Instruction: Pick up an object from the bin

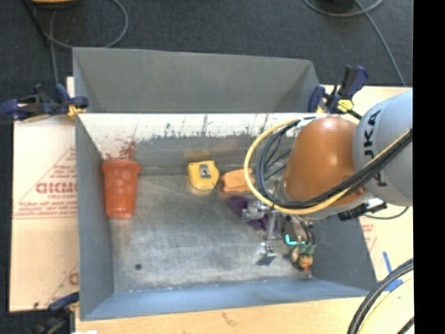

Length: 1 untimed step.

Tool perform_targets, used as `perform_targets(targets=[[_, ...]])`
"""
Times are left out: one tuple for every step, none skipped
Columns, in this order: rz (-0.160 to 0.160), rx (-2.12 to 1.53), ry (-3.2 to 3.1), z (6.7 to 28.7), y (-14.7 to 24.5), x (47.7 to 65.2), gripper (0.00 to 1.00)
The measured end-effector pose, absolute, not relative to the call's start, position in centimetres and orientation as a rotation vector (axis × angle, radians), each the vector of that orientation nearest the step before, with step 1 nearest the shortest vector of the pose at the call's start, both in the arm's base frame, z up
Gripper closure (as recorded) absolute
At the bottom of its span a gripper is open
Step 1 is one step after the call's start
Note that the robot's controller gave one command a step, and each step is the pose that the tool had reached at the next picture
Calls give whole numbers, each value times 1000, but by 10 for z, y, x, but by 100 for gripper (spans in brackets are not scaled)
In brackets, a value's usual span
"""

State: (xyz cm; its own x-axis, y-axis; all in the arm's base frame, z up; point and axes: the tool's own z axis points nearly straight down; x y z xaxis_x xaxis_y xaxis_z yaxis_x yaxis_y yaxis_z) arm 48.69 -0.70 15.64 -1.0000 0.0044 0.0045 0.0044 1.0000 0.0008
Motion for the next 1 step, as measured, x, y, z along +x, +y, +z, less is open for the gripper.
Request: perform_targets(targets=[[-1,-7,-3144,159,-7,489,0]])
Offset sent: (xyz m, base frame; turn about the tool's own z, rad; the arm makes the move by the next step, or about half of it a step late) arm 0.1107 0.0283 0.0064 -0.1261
